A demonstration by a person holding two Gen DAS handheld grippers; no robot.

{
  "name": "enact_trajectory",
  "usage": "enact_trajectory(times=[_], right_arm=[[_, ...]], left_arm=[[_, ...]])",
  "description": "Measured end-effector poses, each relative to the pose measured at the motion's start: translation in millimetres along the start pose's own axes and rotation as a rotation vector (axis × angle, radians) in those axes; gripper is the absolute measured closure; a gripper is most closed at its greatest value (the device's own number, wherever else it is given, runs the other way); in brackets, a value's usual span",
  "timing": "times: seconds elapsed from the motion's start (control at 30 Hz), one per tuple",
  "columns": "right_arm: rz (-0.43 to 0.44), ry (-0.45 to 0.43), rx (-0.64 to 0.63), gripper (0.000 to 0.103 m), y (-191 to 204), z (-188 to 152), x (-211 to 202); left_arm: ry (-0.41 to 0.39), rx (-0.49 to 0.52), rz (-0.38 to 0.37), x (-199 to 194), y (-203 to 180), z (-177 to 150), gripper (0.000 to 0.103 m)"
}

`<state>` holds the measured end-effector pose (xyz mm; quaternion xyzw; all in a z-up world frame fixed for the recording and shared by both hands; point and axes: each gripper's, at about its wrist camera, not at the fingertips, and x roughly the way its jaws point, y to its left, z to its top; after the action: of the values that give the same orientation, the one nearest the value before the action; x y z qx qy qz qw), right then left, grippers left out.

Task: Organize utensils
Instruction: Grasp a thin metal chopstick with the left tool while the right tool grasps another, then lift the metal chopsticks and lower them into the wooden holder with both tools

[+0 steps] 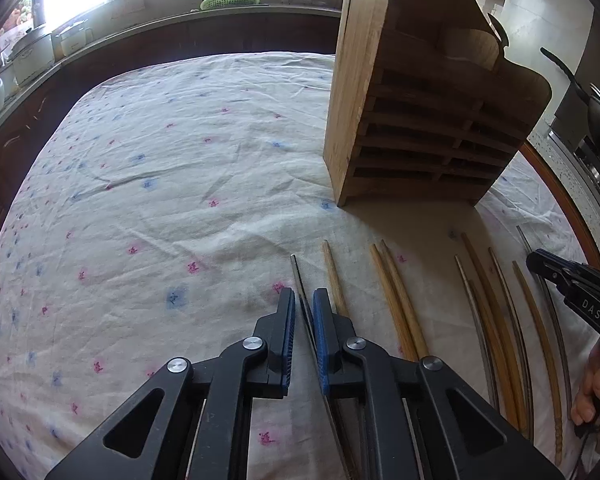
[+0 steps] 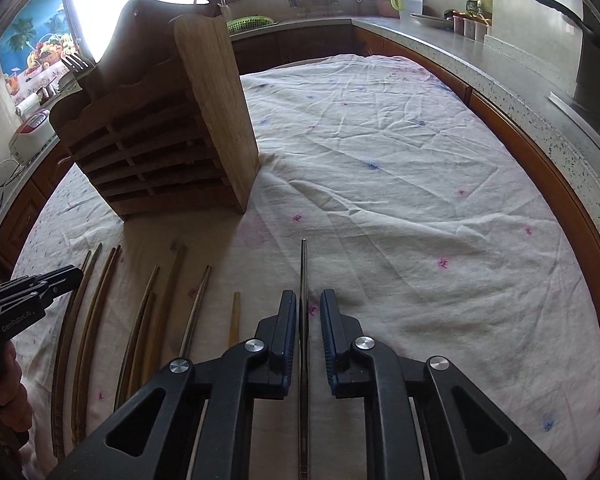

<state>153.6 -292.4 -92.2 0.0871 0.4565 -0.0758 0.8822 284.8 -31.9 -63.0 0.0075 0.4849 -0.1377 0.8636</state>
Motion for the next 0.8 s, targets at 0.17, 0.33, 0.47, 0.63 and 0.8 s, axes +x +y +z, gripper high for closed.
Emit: enact_trajectory(times=[0.17, 0.33, 0.47, 0.63, 0.8], right_arm=[[-0.03, 0.004, -0.049, 0.097, 8.1, 2.2, 2.4], [0.019, -0.007, -0.01, 0.098, 2.5, 0.8, -8.4], [0.055, -0.068, 0.002, 0.098, 4.4, 1.5, -37.5], [0.085, -0.153, 0.002, 0.098, 11.1, 5.6, -79.8], [0.11, -0.247, -0.002, 0.098, 15.7, 6.1, -125.1]], left_arm=[[-0.009, 0.005, -0.008, -1.5, -3.7, -1.1, 0.099], [-0.035, -0.029, -0.06, -19.6, 2.4, -4.1, 0.1], [-0.095, -0.041, -0.086, -53.4, 6.3, -6.9, 0.1], [-0.184, -0.048, -0.119, -107.7, 11.3, -16.6, 0.1], [-0.278, -0.041, -0.135, -164.0, 17.7, -32.8, 0.1]])
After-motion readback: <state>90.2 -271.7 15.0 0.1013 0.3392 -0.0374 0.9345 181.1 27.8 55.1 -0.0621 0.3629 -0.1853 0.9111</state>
